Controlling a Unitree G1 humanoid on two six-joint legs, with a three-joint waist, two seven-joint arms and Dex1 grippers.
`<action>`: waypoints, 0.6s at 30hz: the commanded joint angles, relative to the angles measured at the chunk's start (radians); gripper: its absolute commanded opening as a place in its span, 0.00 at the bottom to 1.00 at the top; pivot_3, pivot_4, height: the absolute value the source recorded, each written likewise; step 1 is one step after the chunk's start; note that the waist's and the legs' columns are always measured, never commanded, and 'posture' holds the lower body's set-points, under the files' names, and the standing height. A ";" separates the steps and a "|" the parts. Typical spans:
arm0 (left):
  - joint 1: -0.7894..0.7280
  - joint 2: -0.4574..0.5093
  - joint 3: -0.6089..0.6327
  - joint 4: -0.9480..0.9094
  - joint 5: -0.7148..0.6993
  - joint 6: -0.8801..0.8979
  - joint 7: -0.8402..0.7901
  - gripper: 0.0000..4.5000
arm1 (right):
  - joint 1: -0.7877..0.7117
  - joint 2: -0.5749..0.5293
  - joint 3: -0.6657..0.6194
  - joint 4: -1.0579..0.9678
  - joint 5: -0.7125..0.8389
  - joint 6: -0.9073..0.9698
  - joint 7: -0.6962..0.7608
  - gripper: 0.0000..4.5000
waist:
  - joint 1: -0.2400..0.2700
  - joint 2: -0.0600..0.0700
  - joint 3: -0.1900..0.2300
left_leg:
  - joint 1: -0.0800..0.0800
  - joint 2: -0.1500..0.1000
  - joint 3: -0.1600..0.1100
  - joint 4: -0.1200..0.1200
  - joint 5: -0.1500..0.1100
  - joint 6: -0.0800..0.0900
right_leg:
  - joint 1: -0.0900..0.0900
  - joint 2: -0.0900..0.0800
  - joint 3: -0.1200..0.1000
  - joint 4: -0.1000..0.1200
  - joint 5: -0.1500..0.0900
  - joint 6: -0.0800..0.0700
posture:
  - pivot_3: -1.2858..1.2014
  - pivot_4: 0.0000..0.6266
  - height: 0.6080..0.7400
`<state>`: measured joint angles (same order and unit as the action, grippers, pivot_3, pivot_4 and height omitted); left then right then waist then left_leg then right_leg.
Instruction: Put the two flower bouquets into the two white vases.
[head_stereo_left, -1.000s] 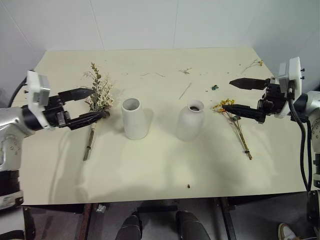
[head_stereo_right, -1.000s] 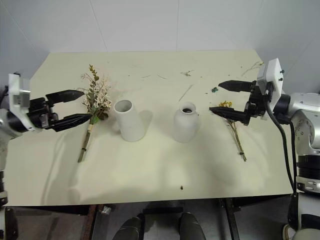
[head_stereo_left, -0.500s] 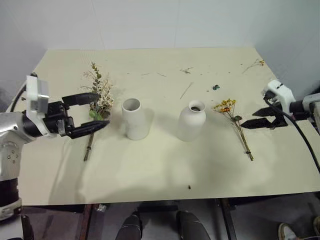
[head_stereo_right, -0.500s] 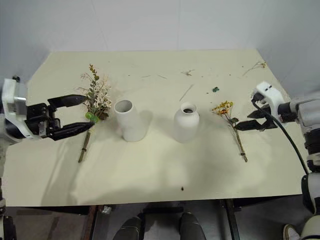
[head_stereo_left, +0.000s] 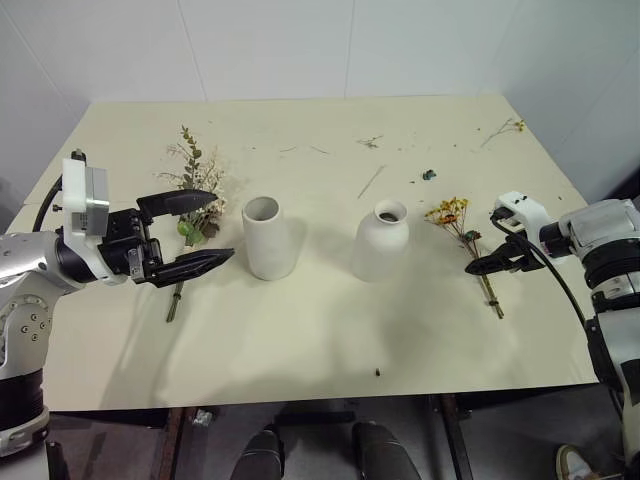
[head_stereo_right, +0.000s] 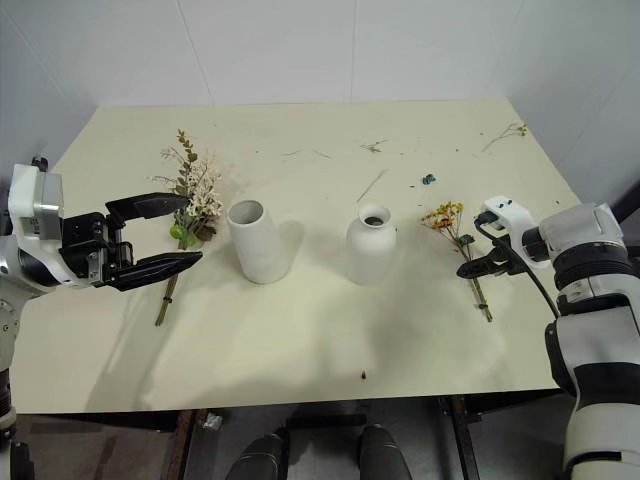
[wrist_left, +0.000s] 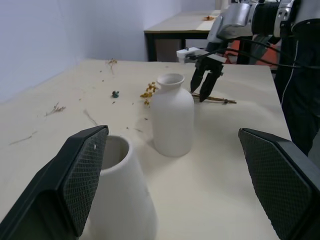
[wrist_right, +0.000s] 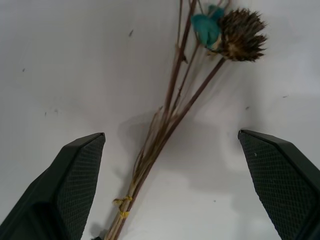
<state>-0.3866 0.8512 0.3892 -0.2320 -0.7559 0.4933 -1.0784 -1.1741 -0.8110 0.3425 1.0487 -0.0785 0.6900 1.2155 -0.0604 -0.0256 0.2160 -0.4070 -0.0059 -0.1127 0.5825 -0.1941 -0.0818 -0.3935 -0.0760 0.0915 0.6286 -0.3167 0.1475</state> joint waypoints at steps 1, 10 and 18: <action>-0.017 0.006 0.018 -0.038 -0.024 -0.009 0.011 1.00 | -0.011 0.013 -0.017 0.052 -0.032 -0.040 -0.023 0.86 | 0.000 0.000 0.000 | 0.000 0.000 0.000 0.000 0.000 0.000 | 0.001 0.000 0.000 0.000 0.000 0.000 | 0.52 0.24 1.00; -0.074 0.001 -0.023 0.004 -0.008 -0.029 -0.003 1.00 | -0.030 0.013 -0.073 0.066 -0.042 -0.066 -0.024 0.18 | -0.003 0.000 0.000 | 0.000 0.000 0.000 0.000 0.000 0.000 | 0.000 0.001 0.000 0.000 0.000 0.000 | 0.52 0.24 1.00; -0.139 -0.027 -0.085 0.098 0.025 -0.069 -0.038 1.00 | 0.004 -0.032 -0.287 -0.093 0.101 -0.152 -0.056 0.00 | 0.000 0.000 0.000 | 0.000 0.000 0.000 0.000 0.000 0.000 | 0.000 0.001 0.000 0.000 0.001 0.000 | 0.52 0.24 1.00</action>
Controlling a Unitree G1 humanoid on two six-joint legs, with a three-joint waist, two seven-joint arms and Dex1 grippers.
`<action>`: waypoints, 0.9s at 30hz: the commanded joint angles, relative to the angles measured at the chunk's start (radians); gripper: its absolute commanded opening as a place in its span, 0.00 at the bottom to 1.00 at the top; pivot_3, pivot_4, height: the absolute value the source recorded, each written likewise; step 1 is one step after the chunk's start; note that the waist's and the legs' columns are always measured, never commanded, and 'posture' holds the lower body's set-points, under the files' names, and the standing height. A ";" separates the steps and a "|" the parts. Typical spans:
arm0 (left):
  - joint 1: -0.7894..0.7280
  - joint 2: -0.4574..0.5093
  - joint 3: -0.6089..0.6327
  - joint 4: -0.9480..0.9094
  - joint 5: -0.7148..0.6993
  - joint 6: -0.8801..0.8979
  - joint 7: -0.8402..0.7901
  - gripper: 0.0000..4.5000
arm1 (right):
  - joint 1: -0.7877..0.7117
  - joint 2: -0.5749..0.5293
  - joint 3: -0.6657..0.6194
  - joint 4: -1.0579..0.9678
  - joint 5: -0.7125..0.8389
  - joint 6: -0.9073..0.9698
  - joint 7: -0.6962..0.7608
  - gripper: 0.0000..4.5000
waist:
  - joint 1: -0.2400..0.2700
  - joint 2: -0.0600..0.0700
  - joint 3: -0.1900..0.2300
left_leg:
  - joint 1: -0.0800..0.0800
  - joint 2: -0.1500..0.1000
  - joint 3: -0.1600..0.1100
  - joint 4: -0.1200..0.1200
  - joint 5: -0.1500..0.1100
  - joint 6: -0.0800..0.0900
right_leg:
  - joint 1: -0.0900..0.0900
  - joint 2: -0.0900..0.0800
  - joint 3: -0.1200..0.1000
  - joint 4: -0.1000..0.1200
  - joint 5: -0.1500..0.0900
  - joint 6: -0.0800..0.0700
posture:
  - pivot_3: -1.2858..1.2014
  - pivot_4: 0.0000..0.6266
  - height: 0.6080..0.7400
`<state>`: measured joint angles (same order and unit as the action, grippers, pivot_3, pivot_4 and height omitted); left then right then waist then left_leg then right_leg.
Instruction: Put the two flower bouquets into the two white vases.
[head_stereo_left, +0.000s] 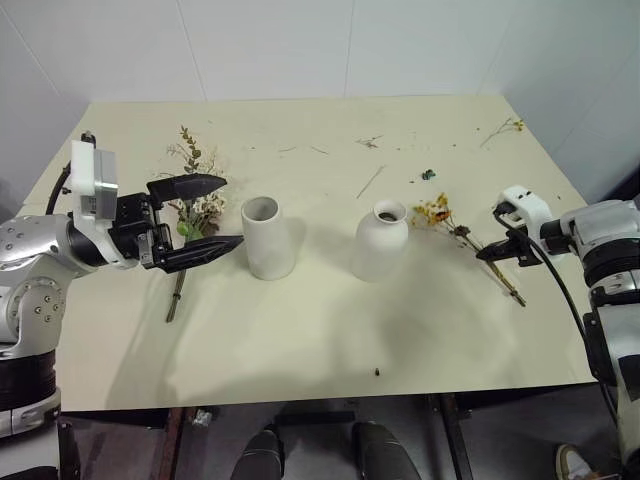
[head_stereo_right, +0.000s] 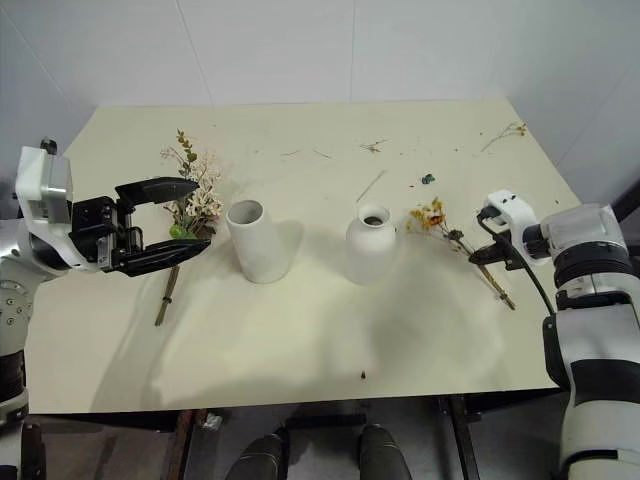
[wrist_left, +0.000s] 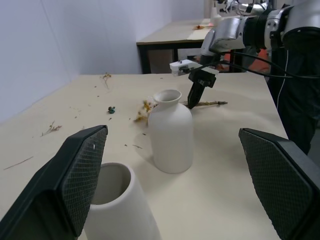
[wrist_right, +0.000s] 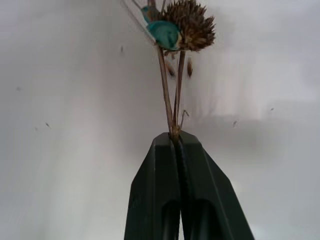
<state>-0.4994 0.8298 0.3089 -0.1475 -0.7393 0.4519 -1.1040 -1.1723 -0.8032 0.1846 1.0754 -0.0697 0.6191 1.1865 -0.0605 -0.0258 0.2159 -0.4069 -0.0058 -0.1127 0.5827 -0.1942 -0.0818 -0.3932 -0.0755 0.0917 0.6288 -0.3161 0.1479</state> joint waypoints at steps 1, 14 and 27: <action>-0.032 -0.010 -0.010 0.020 0.010 -0.031 -0.014 1.00 | 0.024 -0.039 -0.181 -0.175 0.133 -0.117 -0.032 0.00 | -0.001 0.000 0.000 | 0.000 0.000 0.000 0.000 0.000 0.000 | 0.000 0.000 0.000 0.000 0.000 0.000 | 0.52 0.24 1.00; -0.096 -0.109 -0.044 0.111 0.050 -0.069 0.036 1.00 | 0.345 0.286 -0.633 -1.158 0.709 -0.082 -0.438 0.00 | 0.003 0.000 0.000 | 0.000 0.001 -0.001 0.001 0.000 0.000 | 0.000 0.001 0.001 0.004 0.000 0.000 | 0.52 0.24 1.00; -0.072 -0.126 -0.036 0.087 0.055 -0.066 0.066 1.00 | 0.438 0.413 -0.510 -1.244 0.805 -0.075 -0.516 0.00 | 0.004 0.000 0.000 | 0.000 0.001 -0.001 0.004 0.000 0.000 | 0.000 0.001 0.001 0.007 0.001 -0.001 | 0.52 0.24 1.00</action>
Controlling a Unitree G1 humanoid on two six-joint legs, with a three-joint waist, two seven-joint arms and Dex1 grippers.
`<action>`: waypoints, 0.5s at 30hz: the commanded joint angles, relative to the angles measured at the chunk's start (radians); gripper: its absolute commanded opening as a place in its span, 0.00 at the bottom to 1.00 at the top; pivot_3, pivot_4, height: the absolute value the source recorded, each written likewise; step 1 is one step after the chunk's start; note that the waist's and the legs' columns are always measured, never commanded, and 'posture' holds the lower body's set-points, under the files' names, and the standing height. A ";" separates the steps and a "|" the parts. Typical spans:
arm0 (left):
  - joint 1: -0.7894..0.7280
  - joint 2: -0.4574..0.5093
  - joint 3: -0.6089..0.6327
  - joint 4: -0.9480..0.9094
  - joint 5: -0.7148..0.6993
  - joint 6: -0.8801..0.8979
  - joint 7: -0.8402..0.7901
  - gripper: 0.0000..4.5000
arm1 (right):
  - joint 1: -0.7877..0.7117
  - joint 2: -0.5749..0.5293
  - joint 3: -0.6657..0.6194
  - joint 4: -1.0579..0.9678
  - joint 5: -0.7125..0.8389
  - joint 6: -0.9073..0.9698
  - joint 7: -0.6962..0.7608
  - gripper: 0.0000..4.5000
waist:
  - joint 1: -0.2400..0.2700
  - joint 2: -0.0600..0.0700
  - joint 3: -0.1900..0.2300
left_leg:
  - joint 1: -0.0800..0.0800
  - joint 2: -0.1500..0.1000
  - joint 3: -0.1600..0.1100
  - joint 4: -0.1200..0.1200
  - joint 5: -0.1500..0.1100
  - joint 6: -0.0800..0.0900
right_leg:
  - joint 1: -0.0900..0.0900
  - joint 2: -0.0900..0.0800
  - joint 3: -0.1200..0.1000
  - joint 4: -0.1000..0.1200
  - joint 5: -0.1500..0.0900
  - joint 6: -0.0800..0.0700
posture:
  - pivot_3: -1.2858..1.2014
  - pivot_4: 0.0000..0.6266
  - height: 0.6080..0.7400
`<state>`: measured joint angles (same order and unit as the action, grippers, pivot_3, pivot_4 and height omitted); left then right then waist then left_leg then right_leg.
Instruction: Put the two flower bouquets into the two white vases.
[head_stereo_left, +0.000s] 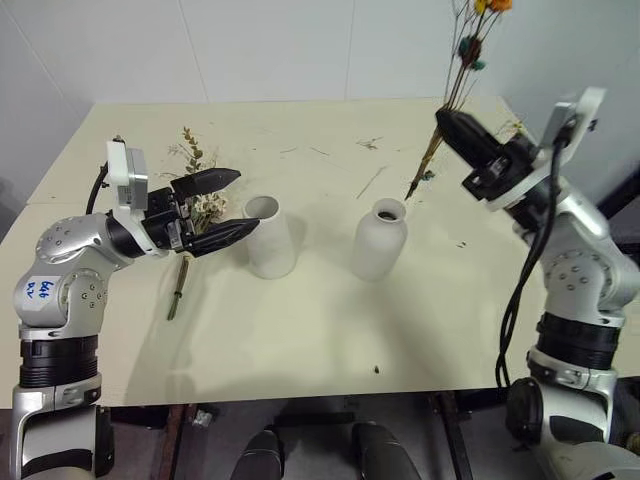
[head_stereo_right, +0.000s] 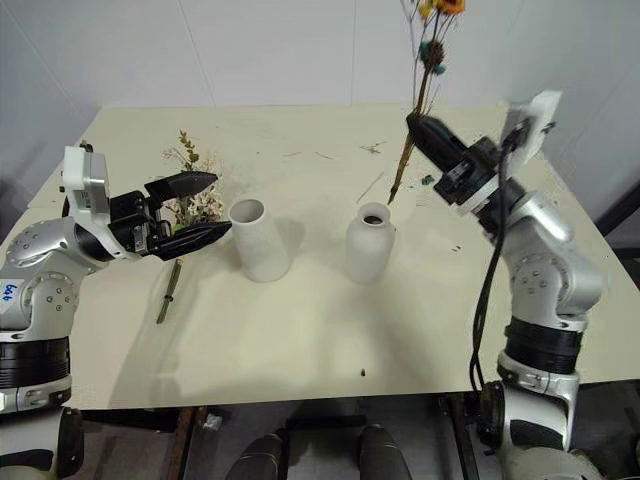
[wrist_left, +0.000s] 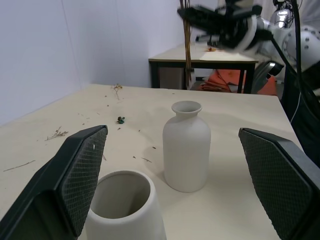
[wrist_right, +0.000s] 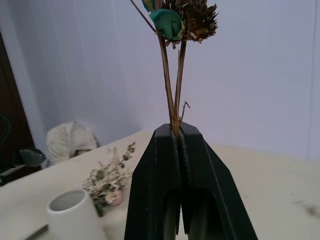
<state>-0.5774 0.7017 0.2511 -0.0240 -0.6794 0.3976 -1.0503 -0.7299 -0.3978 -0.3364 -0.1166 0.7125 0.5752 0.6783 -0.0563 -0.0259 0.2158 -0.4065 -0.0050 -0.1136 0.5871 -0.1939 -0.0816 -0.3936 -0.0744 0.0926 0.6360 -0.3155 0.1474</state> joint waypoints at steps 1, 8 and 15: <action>0.010 0.001 0.023 -0.045 -0.008 -0.007 0.019 1.00 | -0.007 0.016 0.013 -0.051 0.029 -0.033 -0.014 0.00 | 0.000 0.000 0.000 | 0.000 0.000 0.000 0.000 0.000 0.000 | 0.000 0.000 0.000 0.000 0.000 0.000 | 0.52 0.24 1.00; 0.015 0.009 0.029 -0.061 -0.015 0.003 0.036 1.00 | 0.008 0.020 0.037 -0.031 0.027 -0.051 -0.008 0.00 | 0.001 0.000 0.000 | 0.000 0.000 0.000 -0.001 0.000 0.000 | 0.000 0.000 0.000 0.000 0.000 0.000 | 0.52 0.24 1.00; 0.016 0.008 0.036 -0.066 -0.014 0.001 0.045 1.00 | 0.089 0.008 0.120 -0.003 -0.079 -0.178 0.059 0.00 | 0.000 0.000 0.000 | 0.000 0.000 0.000 -0.001 0.000 0.000 | 0.000 0.000 0.000 -0.001 0.000 0.000 | 0.52 0.24 1.00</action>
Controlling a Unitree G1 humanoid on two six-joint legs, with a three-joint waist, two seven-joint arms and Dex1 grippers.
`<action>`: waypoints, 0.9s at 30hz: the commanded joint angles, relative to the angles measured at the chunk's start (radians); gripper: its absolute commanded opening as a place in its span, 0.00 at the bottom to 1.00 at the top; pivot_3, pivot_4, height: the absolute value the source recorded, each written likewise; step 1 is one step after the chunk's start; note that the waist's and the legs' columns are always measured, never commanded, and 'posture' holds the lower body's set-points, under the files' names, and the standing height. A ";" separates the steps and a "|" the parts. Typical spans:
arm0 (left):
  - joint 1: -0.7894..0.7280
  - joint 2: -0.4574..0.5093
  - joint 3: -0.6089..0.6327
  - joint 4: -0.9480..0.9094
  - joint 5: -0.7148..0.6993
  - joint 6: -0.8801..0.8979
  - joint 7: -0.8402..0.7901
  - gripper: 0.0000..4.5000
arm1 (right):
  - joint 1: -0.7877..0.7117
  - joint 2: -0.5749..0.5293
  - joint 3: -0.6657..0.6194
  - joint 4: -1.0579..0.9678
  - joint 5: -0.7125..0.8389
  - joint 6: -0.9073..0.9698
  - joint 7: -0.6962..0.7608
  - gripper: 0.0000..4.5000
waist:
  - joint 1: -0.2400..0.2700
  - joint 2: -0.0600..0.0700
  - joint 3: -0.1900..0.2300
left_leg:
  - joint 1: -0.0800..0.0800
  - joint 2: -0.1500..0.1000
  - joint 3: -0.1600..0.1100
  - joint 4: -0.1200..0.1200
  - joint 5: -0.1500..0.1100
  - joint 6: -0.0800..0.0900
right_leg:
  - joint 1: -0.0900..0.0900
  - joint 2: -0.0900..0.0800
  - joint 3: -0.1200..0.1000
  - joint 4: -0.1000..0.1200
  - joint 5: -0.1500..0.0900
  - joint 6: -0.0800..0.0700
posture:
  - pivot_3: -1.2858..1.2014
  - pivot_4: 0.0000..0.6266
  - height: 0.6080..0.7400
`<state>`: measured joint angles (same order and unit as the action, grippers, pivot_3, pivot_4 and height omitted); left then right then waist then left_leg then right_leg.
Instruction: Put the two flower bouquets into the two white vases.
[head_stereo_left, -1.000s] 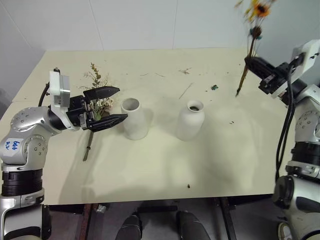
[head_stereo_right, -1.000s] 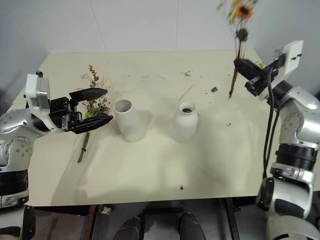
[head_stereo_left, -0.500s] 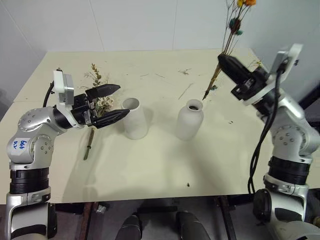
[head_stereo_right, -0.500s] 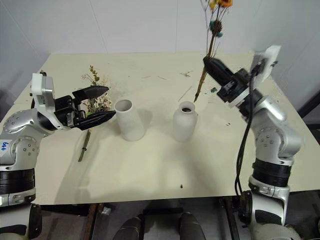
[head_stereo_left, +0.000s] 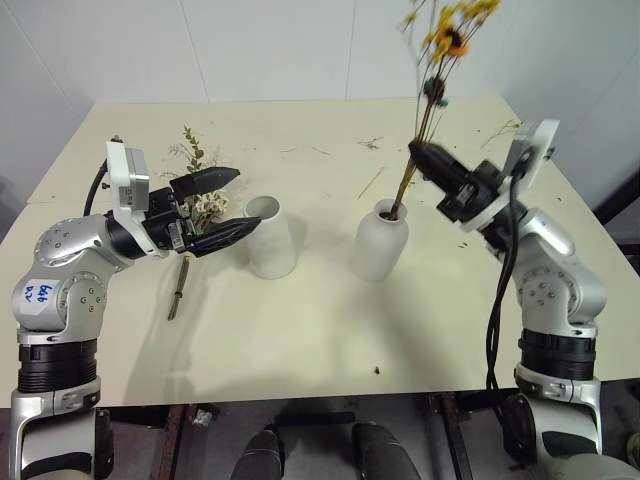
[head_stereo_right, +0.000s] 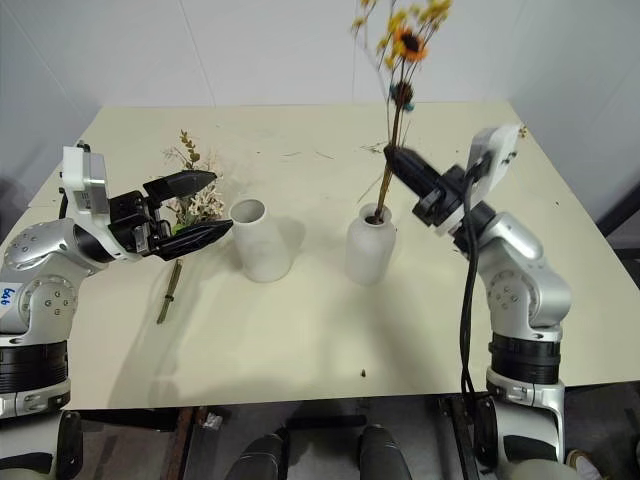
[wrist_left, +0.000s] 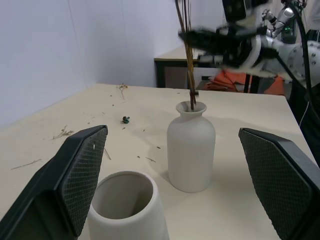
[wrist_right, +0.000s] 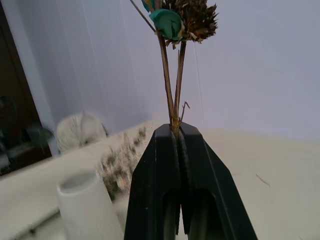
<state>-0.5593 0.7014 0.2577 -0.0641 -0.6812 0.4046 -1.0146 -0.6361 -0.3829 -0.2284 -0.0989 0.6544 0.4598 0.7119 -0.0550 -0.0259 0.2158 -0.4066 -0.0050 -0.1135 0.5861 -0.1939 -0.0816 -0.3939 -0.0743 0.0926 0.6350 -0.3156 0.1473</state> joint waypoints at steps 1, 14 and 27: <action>-0.002 0.009 0.030 -0.029 -0.013 -0.005 0.012 1.00 | -0.001 -0.003 0.016 -0.013 -0.026 -0.076 0.027 0.00 | -0.002 0.000 0.000 | 0.000 0.000 0.000 0.000 0.000 0.000 | 0.000 0.000 0.000 0.000 0.000 0.000 | 0.52 0.24 1.00; -0.004 0.076 0.057 0.012 0.019 -0.028 0.003 1.00 | 0.024 -0.073 0.003 0.004 -0.041 -0.128 0.099 0.68 | -0.001 0.000 0.000 | 0.000 0.000 0.000 -0.001 0.000 0.000 | 0.000 0.000 0.000 -0.001 0.000 0.000 | 0.52 0.24 1.00; -0.062 0.477 -0.048 0.289 0.285 0.255 0.094 1.00 | -0.003 -0.465 -0.082 0.067 0.070 0.027 0.389 0.99 | -0.005 0.000 0.000 | 0.000 0.001 0.001 -0.009 -0.001 0.002 | -0.001 0.000 0.000 -0.007 -0.002 -0.001 | 0.52 0.24 1.00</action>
<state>-0.5989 1.1516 0.2195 0.2135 -0.4319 0.6186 -0.9461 -0.6245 -0.8213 -0.2979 0.0044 0.6811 0.4591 1.0454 -0.0601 -0.0256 0.2162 -0.4060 -0.0038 -0.1129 0.5772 -0.1955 -0.0791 -0.3949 -0.0735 0.0927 0.6281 -0.3180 0.1458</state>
